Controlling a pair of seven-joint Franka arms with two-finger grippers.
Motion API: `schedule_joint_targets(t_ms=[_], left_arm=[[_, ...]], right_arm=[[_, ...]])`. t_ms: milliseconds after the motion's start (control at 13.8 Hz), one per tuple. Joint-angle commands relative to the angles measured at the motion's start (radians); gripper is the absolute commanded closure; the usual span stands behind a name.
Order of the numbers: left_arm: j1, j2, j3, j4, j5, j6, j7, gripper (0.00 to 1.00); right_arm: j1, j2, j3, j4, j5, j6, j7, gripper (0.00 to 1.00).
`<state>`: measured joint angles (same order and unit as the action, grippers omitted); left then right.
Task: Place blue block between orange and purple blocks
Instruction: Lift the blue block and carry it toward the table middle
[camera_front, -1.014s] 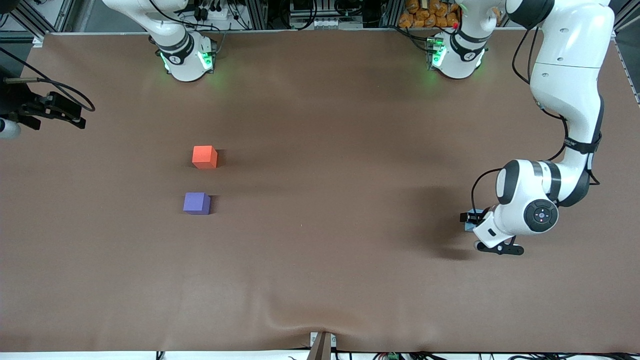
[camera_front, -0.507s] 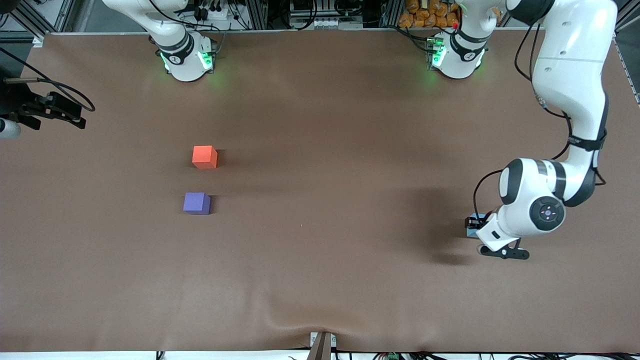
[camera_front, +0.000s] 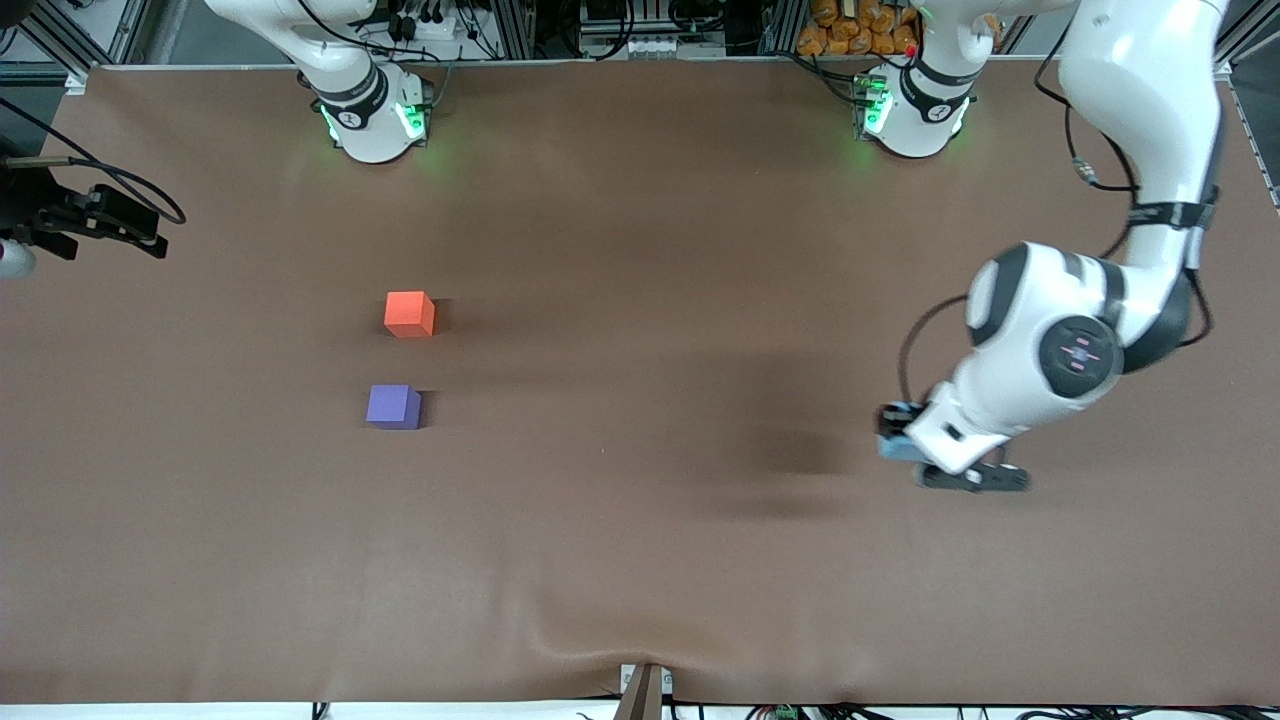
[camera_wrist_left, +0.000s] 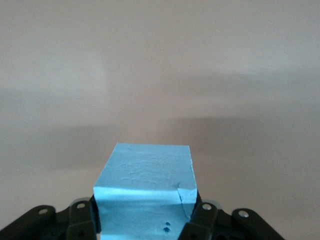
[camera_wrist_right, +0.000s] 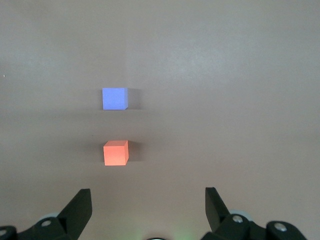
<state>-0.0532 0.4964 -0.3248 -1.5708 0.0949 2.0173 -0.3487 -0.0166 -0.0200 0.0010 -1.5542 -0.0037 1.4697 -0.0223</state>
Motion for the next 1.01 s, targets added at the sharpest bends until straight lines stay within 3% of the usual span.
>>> schedule_joint_targets(t_ms=[0, 362, 580, 797, 942], left_arm=[[-0.123, 0.031, -0.019, 0.027, -0.009, -0.023, -0.155, 0.72], [-0.357, 0.201, -0.011, 0.178, -0.004, -0.011, -0.392, 0.72], [-0.473, 0.27, 0.012, 0.206, -0.003, 0.076, -0.434, 0.72], [-0.597, 0.326, 0.087, 0.209, -0.003, 0.217, -0.449, 0.69], [-0.674, 0.352, 0.144, 0.209, -0.003, 0.274, -0.476, 0.59]], right_arm=[[-0.009, 0.005, 0.004, 0.014, 0.011, -0.008, -0.008, 0.0], [-0.005, 0.012, 0.004, 0.019, 0.011, -0.008, -0.007, 0.0], [-0.005, 0.017, 0.004, 0.019, 0.011, -0.009, -0.008, 0.0], [-0.005, 0.069, 0.004, 0.022, -0.001, -0.008, -0.01, 0.0], [-0.003, 0.098, 0.004, 0.022, -0.001, -0.005, -0.013, 0.0]])
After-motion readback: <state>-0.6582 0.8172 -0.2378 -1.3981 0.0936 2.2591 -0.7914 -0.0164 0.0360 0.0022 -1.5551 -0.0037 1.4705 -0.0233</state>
